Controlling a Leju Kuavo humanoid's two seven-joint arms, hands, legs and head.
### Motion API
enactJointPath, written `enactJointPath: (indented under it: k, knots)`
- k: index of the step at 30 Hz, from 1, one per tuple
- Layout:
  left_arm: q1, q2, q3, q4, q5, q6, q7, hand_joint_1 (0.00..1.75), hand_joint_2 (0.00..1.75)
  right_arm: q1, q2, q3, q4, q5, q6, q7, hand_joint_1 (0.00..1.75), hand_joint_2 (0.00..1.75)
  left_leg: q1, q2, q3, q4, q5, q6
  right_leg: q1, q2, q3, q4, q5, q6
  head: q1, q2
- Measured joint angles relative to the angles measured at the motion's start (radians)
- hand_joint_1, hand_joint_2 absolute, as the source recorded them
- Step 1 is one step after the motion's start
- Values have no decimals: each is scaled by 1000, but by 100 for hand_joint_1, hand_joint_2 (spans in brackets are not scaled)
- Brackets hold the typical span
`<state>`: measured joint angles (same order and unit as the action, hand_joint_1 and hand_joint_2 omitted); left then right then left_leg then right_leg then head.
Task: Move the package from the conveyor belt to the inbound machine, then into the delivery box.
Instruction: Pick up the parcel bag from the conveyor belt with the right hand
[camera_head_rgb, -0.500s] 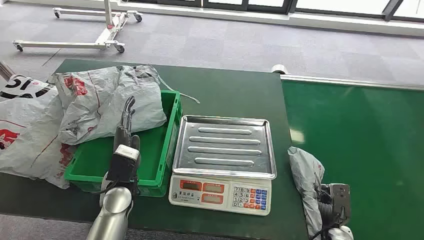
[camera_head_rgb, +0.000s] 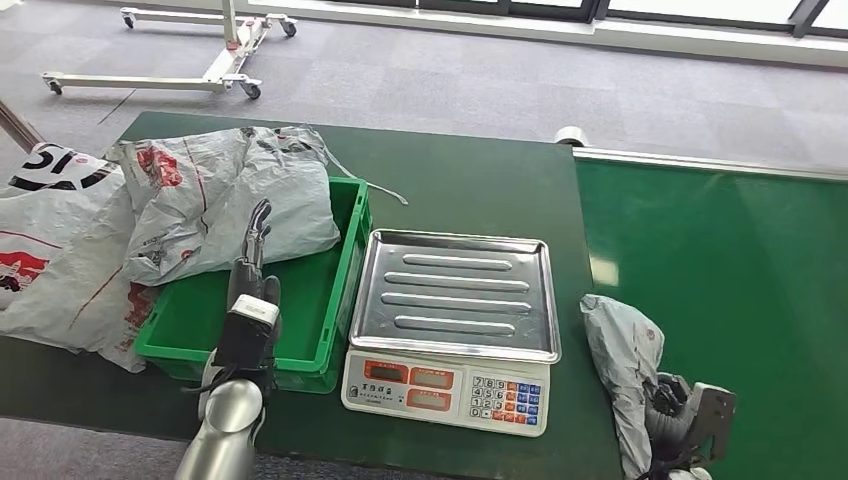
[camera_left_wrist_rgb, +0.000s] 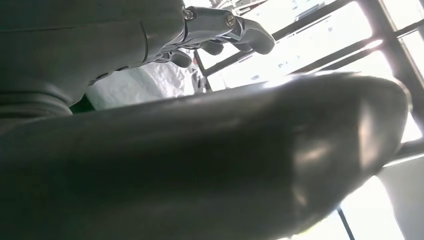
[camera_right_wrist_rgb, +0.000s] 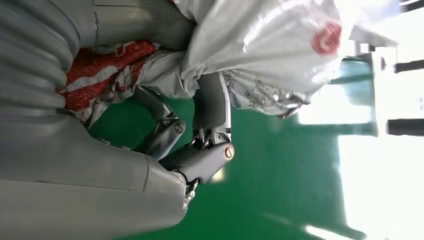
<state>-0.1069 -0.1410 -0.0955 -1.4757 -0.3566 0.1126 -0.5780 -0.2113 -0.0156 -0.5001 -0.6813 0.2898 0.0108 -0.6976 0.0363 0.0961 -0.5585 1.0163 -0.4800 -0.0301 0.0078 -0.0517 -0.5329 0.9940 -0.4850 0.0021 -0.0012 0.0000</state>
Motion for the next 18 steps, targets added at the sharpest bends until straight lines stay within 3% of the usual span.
enactJointPath:
  k: [4, 9, 13, 18]
  knots:
    - [30, 1, 2, -17, 2, 14, 1, 0, 0, 79, 7, 55, -346, -56, -58, 20, 175, 175, -12, -7, -10, 0, 3, 4, -9, -6, -12, 8, -2, 3, 0, 0]
    - [61, 1, 15, -48, -7, 16, -5, 0, 0, 106, 3, 59, -716, 12, -146, 68, 175, 175, -15, -12, -13, 0, 4, 4, -12, -11, -14, 9, -4, 5, 0, 0]
    - [64, 1, 27, -60, -9, 12, -8, 0, 0, 86, -21, 59, -863, 37, -169, 79, 175, 175, -17, -13, -14, 0, 5, 6, -14, -12, -14, 9, -3, 7, 0, 0]
    - [63, 1, 34, -61, -9, 7, -9, 0, 0, 52, -50, 59, -939, 44, -189, 91, 175, 175, -18, -14, -14, 0, 6, 8, -16, -13, -14, 9, -2, 9, 0, 0]
